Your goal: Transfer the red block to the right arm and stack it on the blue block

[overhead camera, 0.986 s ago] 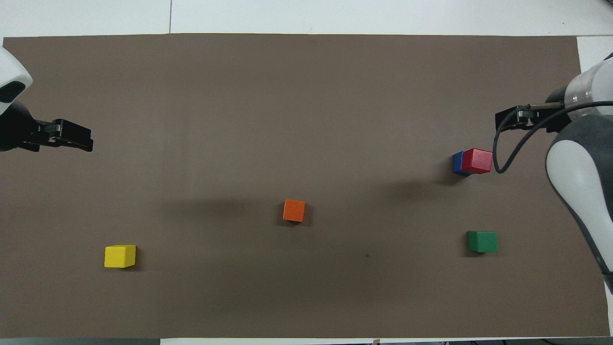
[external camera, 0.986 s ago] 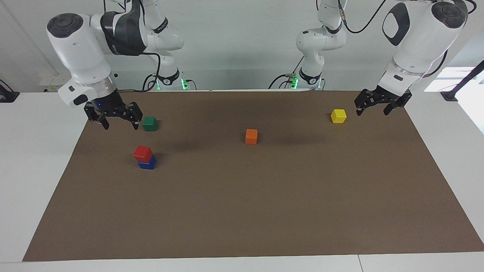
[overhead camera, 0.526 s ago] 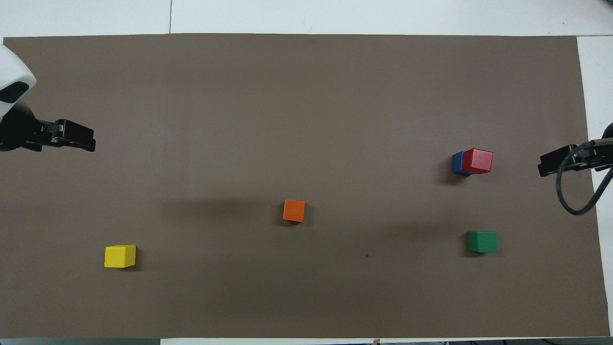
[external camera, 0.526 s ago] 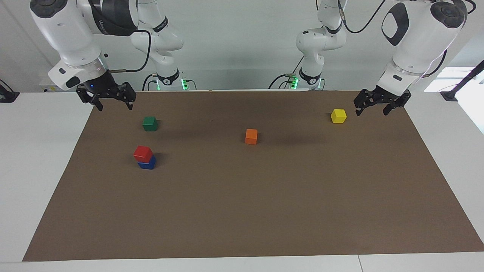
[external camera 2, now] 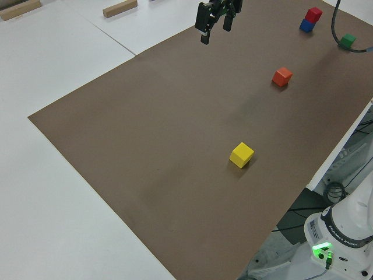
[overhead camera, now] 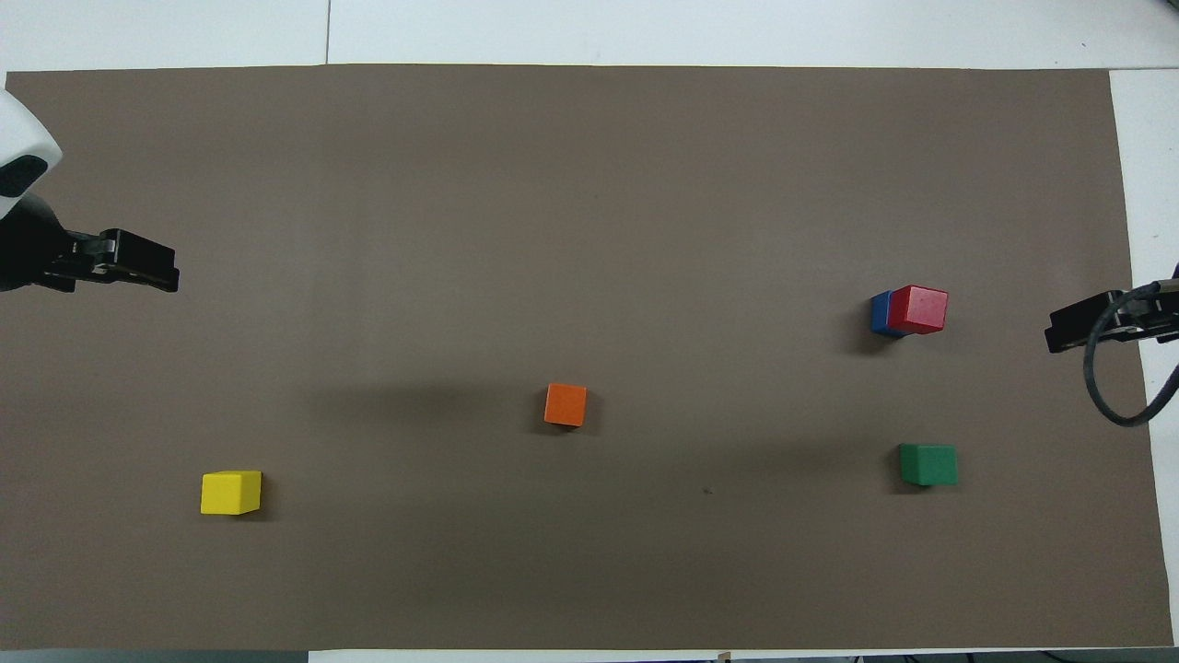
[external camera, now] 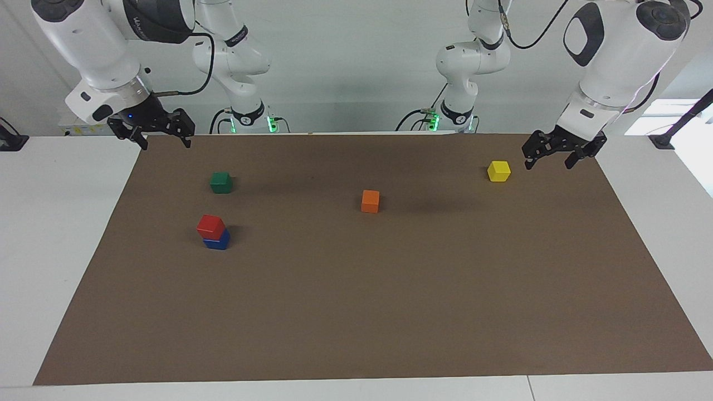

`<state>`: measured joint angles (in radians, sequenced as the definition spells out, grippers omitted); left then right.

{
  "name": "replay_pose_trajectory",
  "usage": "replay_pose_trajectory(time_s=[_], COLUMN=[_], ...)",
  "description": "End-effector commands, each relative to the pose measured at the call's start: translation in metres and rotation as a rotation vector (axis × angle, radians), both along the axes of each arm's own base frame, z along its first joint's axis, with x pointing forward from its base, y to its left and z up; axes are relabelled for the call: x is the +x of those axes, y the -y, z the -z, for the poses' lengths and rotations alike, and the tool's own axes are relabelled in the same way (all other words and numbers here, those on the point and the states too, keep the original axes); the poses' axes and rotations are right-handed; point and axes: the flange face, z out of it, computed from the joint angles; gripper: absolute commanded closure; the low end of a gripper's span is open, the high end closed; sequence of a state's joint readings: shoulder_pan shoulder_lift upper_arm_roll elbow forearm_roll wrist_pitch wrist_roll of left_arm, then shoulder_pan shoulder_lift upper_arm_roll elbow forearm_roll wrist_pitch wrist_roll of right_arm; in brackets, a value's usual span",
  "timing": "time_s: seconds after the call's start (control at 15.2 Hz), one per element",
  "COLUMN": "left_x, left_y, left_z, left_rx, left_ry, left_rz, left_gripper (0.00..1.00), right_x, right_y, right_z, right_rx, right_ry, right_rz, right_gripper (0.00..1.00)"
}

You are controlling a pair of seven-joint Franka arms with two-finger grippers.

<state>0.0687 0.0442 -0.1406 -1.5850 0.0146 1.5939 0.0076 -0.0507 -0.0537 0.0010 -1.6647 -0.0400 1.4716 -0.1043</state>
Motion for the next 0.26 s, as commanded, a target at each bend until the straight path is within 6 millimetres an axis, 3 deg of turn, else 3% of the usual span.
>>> replay_pose_trajectory(time_s=[0.0,0.2], left_x=[0.0010,0.0013], left_y=[-0.0026,-0.0001], left_z=[-0.0031,-0.0027], left_rx=[-0.018,-0.018], left_ry=[-0.017,-0.013], left_rz=[0.002,-0.013], left_gripper=[0.00,0.00], right_x=[-0.0041,-0.0041], right_y=[0.0047,0.0043], right_z=[-0.0037,-0.0037], right_rx=[0.017,0.013], right_ry=[0.012,0.012], right_rz=[-0.005,0.001], right_gripper=[0.00,0.00])
